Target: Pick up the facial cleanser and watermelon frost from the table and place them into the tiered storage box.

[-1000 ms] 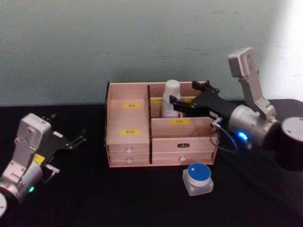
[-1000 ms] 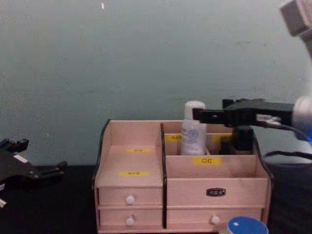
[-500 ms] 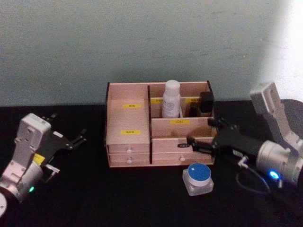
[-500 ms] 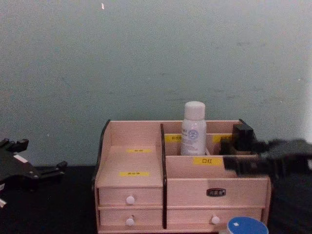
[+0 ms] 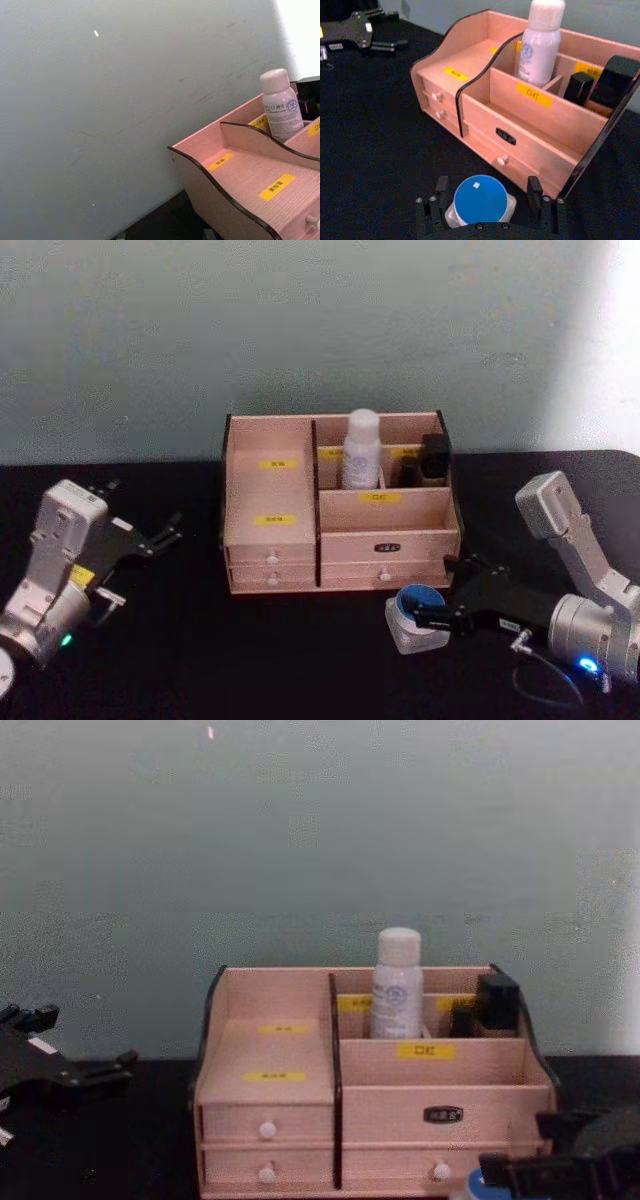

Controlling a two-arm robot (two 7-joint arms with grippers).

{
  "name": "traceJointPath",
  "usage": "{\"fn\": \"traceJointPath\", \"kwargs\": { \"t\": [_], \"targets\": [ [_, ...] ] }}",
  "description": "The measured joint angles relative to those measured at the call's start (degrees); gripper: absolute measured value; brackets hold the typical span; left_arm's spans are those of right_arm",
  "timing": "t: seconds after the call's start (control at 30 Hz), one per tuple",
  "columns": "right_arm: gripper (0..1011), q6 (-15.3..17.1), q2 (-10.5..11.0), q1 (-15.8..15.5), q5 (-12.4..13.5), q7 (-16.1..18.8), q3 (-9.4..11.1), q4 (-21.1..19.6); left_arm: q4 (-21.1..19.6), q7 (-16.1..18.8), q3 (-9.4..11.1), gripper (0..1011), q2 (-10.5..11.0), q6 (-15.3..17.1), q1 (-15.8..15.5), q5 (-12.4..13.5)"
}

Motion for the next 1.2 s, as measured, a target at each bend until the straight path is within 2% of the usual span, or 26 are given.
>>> {"fn": "traceJointPath", "kwargs": {
  "t": [0.4, 1.2],
  "targets": [
    [1000, 1.98, 0.65, 0.35, -0.07, -0.03, -1.5, 0.35, 0.0, 0.0, 0.0, 1001, 0.0, 0.0, 0.0, 0.01],
    [1000, 1.74, 0.11, 1.51, -1.23, 0.15, -3.43, 2.46, 0.0, 0.0, 0.0, 1002, 0.0, 0.0, 0.0, 0.0]
  ]
}}
